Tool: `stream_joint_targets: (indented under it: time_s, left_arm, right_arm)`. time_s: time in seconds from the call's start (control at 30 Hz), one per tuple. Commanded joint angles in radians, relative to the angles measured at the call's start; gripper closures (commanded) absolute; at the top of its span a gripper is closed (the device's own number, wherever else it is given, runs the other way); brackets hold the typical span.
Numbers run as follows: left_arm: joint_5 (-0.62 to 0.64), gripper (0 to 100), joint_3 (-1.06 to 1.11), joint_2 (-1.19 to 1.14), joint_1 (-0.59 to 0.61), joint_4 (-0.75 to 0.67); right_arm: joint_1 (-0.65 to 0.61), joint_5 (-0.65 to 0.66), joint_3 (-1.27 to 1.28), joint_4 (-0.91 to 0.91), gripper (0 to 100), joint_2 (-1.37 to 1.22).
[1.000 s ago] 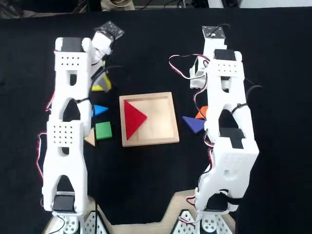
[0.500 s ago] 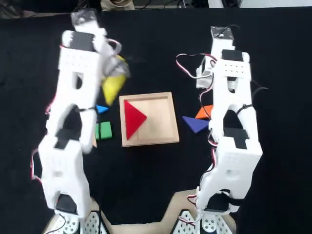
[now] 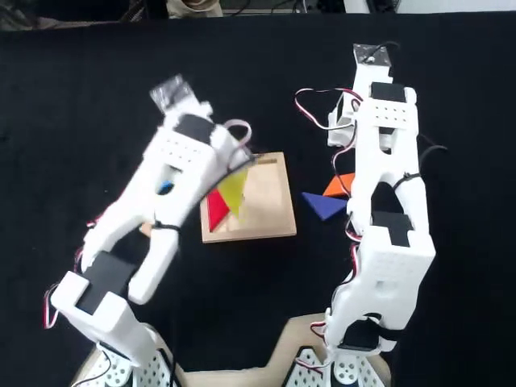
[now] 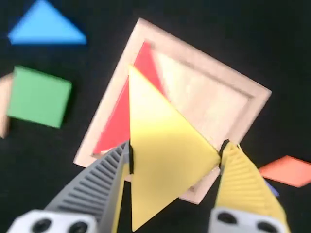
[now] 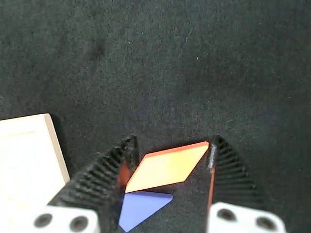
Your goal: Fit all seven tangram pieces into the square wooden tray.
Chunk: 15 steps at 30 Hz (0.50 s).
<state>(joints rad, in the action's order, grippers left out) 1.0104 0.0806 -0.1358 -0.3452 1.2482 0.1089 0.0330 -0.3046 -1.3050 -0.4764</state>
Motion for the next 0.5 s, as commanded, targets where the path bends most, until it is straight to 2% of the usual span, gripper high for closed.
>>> stream_joint_targets:
  time_s: [0.0, 0.2, 0.37, 0.47]
  left_arm:
    - [0.127, 93, 0.074, 0.061, -0.087, -0.097]
    - [0.199, 93, 0.085, 0.061, -0.196, -0.095]
    - [0.358, 93, 0.093, 0.052, -0.177, -0.101]
    - [0.41, 93, 0.094, 0.052, -0.16, -0.101]
  right_arm:
    - [0.026, 0.012, -0.035, 0.015, 76.6, 0.062]
    - [0.026, 0.012, -0.035, 0.035, 76.6, 0.061]
    - [0.026, 0.014, -0.035, 0.037, 76.6, 0.062]
    - [0.026, 0.014, -0.035, 0.037, 76.6, 0.062]
